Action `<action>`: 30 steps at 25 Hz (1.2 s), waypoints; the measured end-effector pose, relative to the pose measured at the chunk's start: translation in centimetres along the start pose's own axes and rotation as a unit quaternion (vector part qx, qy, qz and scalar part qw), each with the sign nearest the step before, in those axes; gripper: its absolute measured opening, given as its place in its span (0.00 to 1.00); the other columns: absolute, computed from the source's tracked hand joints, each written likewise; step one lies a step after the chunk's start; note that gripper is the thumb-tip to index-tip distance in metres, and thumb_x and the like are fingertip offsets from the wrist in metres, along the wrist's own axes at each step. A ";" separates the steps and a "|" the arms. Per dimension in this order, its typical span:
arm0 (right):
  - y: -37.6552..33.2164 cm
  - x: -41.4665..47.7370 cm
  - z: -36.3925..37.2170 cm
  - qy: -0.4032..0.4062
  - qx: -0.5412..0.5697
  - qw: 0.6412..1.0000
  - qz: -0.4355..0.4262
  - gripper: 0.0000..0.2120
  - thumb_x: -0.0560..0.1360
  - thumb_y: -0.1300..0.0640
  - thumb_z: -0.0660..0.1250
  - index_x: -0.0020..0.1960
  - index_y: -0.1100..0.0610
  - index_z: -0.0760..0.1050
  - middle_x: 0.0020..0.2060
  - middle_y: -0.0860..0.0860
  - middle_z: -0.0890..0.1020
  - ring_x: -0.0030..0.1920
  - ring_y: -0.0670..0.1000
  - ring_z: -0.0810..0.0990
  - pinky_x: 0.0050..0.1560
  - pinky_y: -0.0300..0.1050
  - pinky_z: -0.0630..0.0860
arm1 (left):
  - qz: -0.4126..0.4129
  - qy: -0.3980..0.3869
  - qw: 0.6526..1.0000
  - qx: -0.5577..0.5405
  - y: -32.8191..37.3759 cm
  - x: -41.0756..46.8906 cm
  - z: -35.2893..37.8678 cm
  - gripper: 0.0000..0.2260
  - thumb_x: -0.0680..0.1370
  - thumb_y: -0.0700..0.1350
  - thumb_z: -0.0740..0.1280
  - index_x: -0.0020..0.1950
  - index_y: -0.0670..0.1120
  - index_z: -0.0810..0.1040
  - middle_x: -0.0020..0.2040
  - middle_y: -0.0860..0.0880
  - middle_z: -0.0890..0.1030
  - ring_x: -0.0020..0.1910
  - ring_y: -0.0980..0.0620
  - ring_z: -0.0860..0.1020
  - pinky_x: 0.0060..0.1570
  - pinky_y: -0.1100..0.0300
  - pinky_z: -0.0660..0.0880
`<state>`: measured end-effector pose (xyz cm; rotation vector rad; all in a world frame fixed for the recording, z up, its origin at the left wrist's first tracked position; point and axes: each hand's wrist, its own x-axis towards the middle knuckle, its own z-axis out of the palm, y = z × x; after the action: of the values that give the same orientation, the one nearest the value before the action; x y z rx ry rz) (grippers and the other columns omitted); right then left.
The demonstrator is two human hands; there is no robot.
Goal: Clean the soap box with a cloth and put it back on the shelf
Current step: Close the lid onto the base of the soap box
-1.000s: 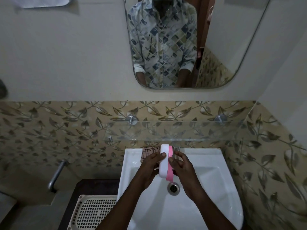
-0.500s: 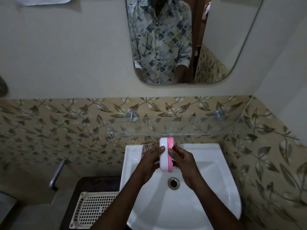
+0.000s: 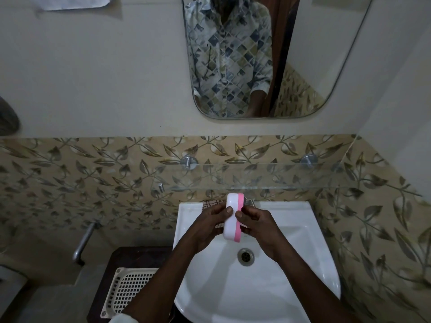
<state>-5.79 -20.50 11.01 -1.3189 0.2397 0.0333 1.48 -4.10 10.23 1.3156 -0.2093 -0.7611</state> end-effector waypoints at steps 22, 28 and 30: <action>-0.2 0.4 -2.7 0.202 0.056 0.977 -0.034 0.13 0.73 0.57 0.75 0.56 0.60 0.80 0.50 0.60 0.81 0.43 0.52 0.85 0.40 0.48 0.82 | 0.147 0.258 0.953 0.067 -1.3 -0.8 1.9 0.12 0.70 0.42 0.77 0.53 0.50 0.85 0.48 0.50 0.87 0.50 0.47 0.85 0.43 0.57 0.80; -3.6 1.2 -2.5 0.306 -0.216 0.916 -0.140 0.14 0.70 0.42 0.72 0.54 0.45 0.81 0.41 0.43 0.84 0.42 0.39 0.81 0.40 0.40 0.77 | 0.221 0.278 0.929 0.102 2.3 1.0 3.2 0.14 0.72 0.45 0.75 0.58 0.49 0.85 0.49 0.54 0.87 0.51 0.56 0.84 0.50 0.59 0.81; -5.7 2.9 -2.8 0.311 -0.253 0.902 -0.162 0.16 0.72 0.43 0.70 0.56 0.49 0.82 0.42 0.48 0.84 0.42 0.44 0.82 0.40 0.44 0.79 | 0.242 0.271 0.923 0.127 4.6 2.5 3.7 0.14 0.73 0.44 0.74 0.58 0.48 0.85 0.49 0.56 0.87 0.50 0.59 0.84 0.48 0.65 0.80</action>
<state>-2.49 -24.92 15.24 -1.8515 0.5779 -0.6582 3.13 -8.27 14.80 1.5846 -0.1786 0.0658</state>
